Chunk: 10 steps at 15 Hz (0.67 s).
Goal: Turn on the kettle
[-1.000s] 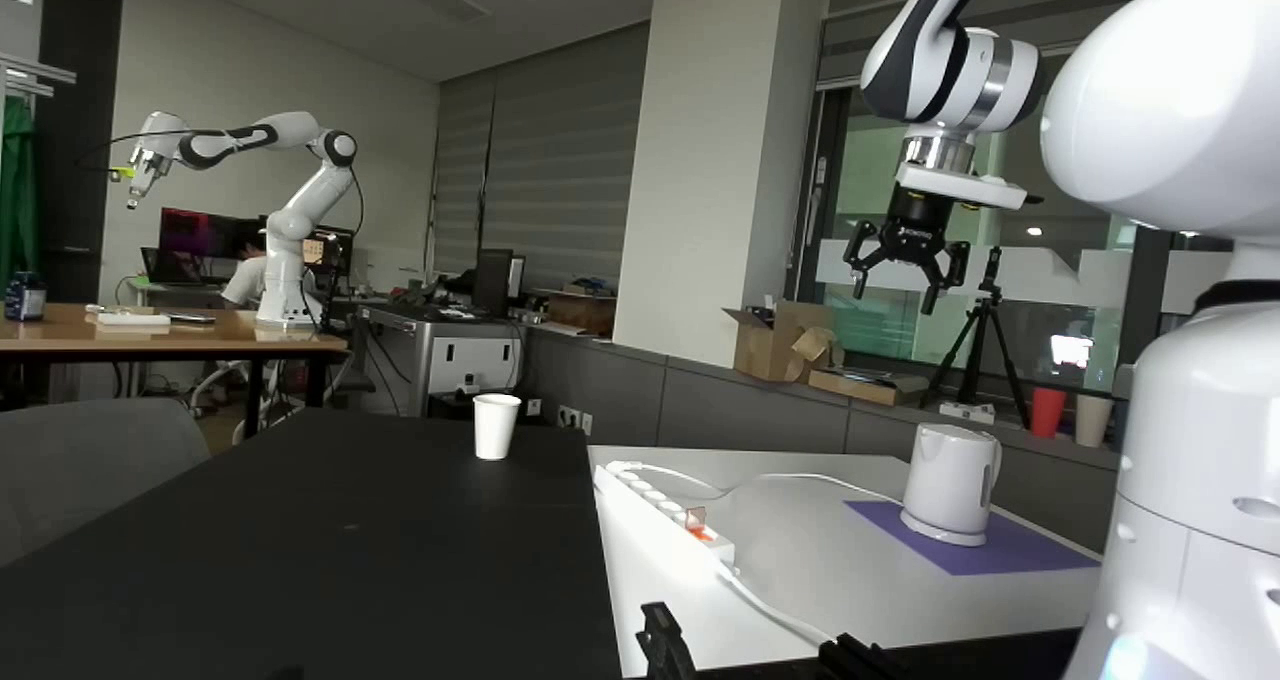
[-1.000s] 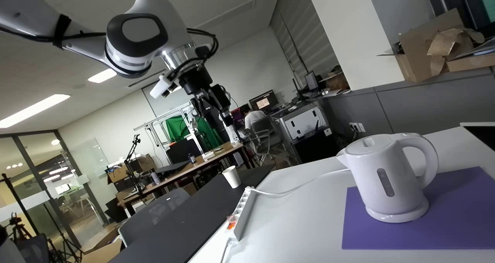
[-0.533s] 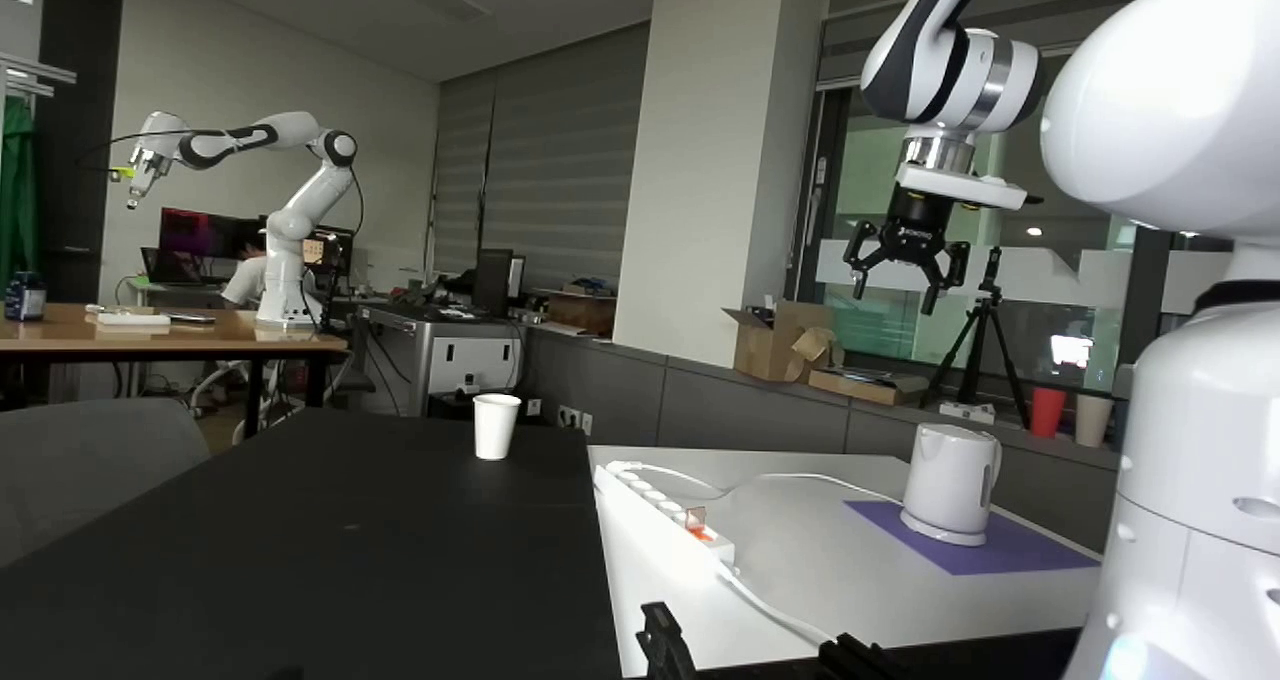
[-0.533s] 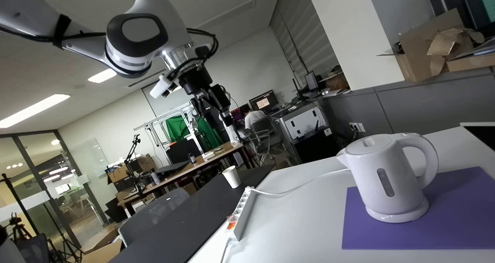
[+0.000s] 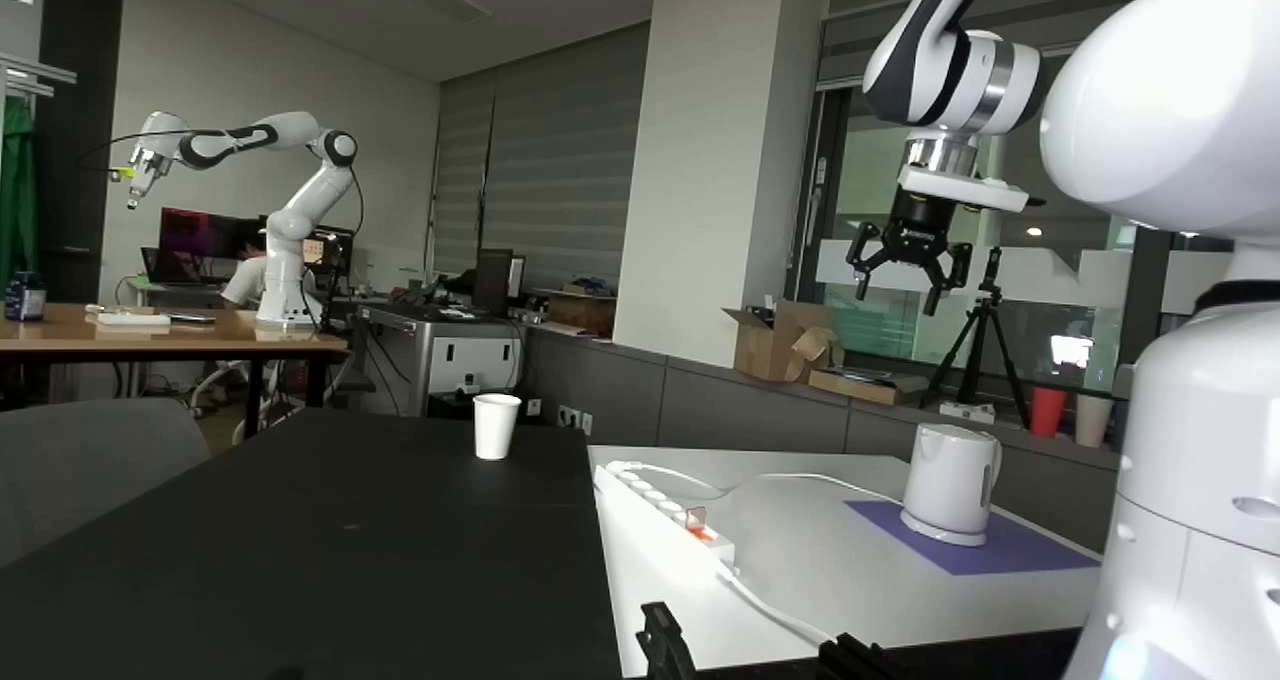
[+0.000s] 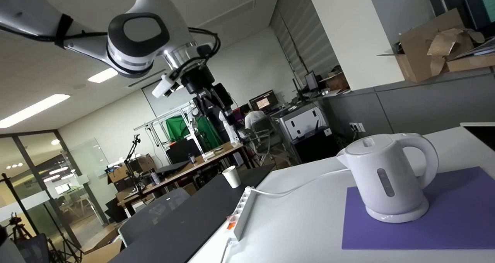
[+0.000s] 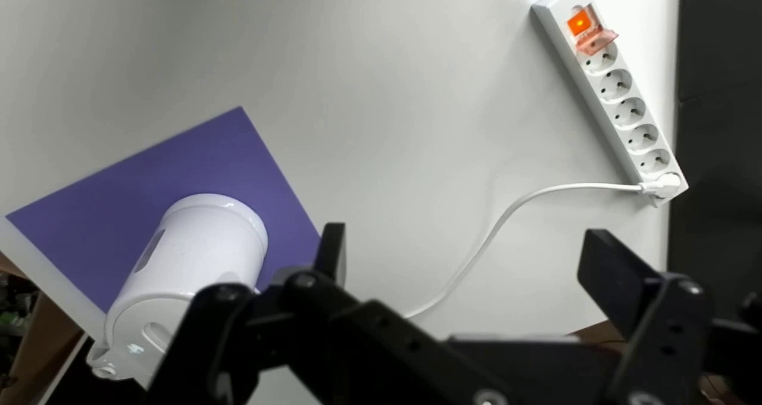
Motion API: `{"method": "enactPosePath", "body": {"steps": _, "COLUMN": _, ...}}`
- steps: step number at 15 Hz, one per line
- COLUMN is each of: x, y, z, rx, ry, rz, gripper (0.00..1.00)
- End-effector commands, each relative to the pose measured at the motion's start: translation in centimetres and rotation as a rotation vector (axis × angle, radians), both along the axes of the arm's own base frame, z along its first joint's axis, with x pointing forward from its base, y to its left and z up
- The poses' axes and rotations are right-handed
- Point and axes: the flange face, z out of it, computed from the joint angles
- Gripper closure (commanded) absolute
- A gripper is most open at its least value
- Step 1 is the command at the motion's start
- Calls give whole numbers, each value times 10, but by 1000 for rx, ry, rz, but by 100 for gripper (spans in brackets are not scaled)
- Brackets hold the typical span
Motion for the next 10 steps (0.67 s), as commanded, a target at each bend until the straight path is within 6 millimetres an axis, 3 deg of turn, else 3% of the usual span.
{"method": "enactPosePath", "body": {"steps": 1, "x": 20, "y": -49, "z": 14, "rx": -47, "ry": -81, "rz": -61, "gripper": 0}}
{"method": "enactPosePath", "body": {"steps": 6, "x": 48, "y": -155, "z": 33, "rx": -170, "ry": -260, "rz": -267, "gripper": 0}}
{"method": "enactPosePath", "body": {"steps": 10, "x": 73, "y": -233, "z": 35, "rx": -216, "ry": -330, "rz": -439, "gripper": 0}}
